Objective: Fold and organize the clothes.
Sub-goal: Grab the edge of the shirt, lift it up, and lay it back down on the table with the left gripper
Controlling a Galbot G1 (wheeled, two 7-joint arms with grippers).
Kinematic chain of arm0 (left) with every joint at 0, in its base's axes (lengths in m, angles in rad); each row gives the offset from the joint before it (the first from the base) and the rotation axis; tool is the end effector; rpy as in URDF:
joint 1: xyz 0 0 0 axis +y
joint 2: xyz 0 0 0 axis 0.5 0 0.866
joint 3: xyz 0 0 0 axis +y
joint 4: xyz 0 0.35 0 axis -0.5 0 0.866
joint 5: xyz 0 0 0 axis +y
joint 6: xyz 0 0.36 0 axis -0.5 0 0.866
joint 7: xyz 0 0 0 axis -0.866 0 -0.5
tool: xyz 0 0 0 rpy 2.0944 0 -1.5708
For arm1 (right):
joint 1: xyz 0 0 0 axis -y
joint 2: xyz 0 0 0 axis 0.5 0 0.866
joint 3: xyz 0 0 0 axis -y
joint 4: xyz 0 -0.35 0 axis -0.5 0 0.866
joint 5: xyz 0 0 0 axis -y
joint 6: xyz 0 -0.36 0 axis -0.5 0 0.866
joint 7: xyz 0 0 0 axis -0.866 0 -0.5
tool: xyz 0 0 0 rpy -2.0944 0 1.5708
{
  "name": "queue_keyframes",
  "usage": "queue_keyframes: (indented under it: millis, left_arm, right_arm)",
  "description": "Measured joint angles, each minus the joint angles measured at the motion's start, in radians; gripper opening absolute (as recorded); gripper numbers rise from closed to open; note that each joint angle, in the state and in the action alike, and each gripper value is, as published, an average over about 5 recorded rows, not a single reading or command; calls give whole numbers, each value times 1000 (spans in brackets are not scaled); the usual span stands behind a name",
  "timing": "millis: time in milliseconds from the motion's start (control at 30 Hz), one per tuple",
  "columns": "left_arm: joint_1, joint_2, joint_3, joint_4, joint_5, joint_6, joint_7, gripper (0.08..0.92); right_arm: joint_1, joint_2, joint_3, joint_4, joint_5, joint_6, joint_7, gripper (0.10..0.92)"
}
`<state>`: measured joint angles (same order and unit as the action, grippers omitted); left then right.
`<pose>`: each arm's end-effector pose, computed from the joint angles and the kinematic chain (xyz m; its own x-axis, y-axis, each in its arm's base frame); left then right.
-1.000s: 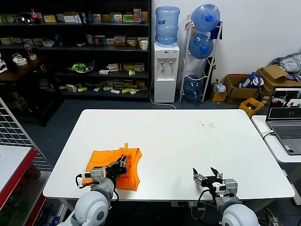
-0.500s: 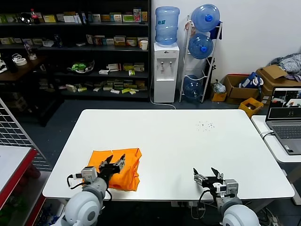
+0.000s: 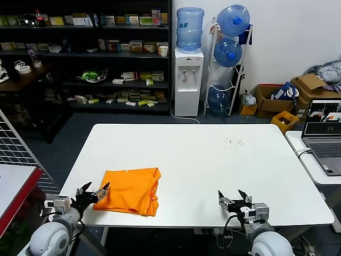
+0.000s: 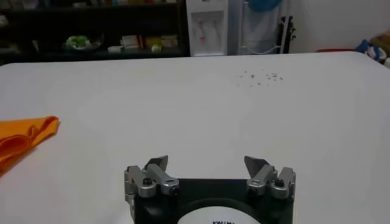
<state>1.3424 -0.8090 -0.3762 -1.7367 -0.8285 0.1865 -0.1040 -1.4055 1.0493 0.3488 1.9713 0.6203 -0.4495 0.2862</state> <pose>0.2644 0.1628 -0.3378 -0.8842 0.1275 0.4494 0.0966 0.9911 -0.0911 0.2319 -0.0545 -0.3116 -0.8419 -0.0972 0.5308 -0.0773 0.9952 0.0596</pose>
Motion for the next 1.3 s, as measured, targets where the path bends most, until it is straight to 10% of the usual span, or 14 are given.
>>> queue_keyframes:
  millis: [633,1300]
  left_arm:
    - [-15,8,8,96,-14,-35,94,807]
    - [-40,-35,33,107,-22,-23,89,247]
  right_arm:
    - [-3,2,0,-1,1,-1,0,823]
    - [-4,0,0,-1,2,-3,2,823]
